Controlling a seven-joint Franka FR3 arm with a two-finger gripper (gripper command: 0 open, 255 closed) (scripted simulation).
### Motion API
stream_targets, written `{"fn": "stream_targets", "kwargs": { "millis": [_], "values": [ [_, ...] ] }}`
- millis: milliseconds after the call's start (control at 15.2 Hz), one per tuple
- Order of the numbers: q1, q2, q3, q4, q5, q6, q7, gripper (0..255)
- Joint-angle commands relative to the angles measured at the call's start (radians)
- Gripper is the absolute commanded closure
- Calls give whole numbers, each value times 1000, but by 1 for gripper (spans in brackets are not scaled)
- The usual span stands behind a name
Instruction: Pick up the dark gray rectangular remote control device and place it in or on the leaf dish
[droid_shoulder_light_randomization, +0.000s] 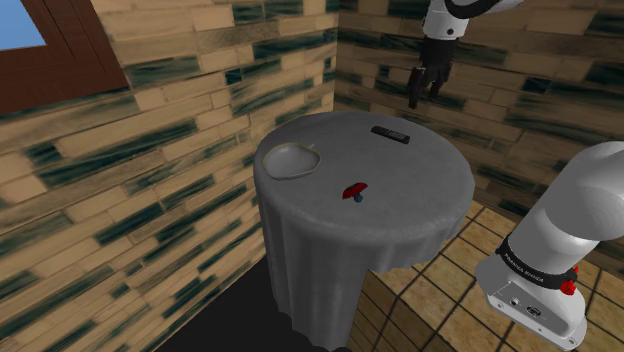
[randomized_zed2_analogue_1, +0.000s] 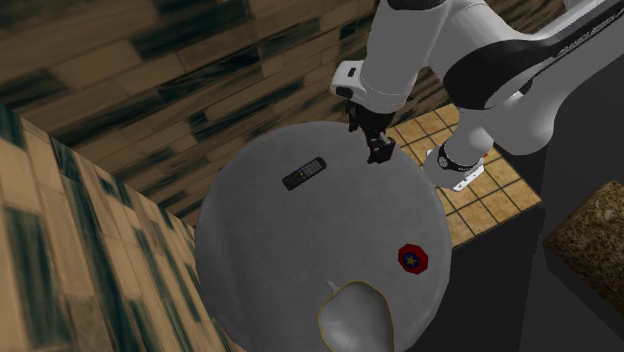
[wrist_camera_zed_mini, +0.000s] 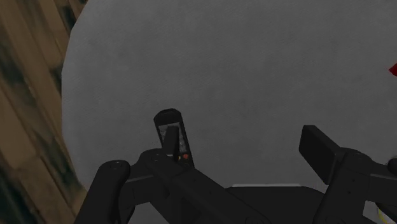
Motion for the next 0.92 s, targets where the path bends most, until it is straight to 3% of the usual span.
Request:
{"fn": "stream_targets", "kwargs": {
  "millis": [0,396,858],
  "values": [
    [-3,53,-24,-12,-4,69,-33,0],
    [-4,263,-91,28,15,242,-136,0],
    [-5,523,-143,134,92,391,-275,0]
  ]
}}
